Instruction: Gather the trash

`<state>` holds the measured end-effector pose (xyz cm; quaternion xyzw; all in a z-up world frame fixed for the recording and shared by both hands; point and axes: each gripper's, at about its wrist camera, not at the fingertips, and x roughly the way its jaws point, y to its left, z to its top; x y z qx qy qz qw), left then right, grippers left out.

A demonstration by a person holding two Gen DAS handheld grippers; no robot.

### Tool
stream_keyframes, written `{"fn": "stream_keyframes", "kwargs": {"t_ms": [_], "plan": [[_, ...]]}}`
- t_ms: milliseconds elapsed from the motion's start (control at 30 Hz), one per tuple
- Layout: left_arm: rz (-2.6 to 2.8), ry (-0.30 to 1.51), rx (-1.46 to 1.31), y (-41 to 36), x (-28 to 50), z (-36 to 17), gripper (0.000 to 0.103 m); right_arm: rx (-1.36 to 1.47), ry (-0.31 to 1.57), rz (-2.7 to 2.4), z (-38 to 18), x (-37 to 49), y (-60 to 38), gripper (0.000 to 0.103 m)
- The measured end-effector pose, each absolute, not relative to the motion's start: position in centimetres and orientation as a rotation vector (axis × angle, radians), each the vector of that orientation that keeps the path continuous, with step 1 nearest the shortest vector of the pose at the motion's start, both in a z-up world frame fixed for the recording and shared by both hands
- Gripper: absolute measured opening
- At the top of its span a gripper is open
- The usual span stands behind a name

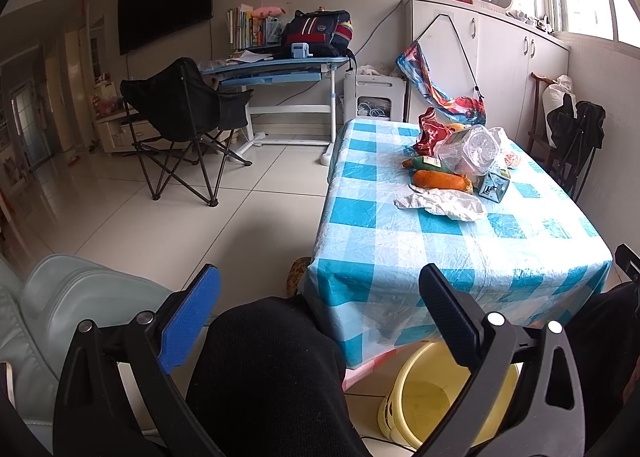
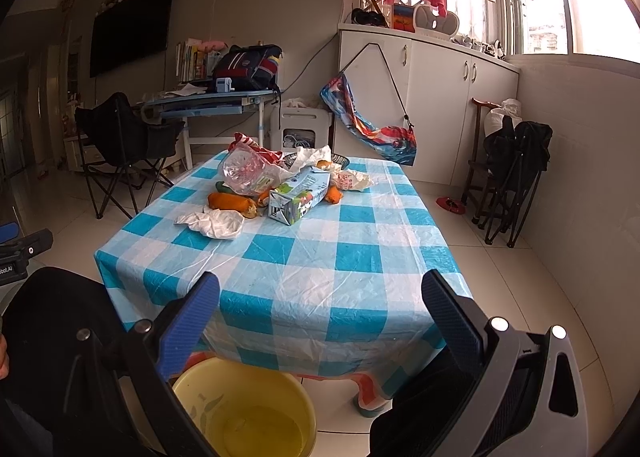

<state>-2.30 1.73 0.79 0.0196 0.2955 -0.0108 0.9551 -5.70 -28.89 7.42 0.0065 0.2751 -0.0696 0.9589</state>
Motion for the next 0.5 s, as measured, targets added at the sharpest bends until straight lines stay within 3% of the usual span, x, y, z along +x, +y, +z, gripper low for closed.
{"fn": "stream_keyframes", "kwargs": {"t_ms": [500], "plan": [[-0.025,0.595,0.041,1.62,-2.38,0.97,0.096,0.013,0.558,-0.141,7.43,-5.72,-28.92,0.097]]}}
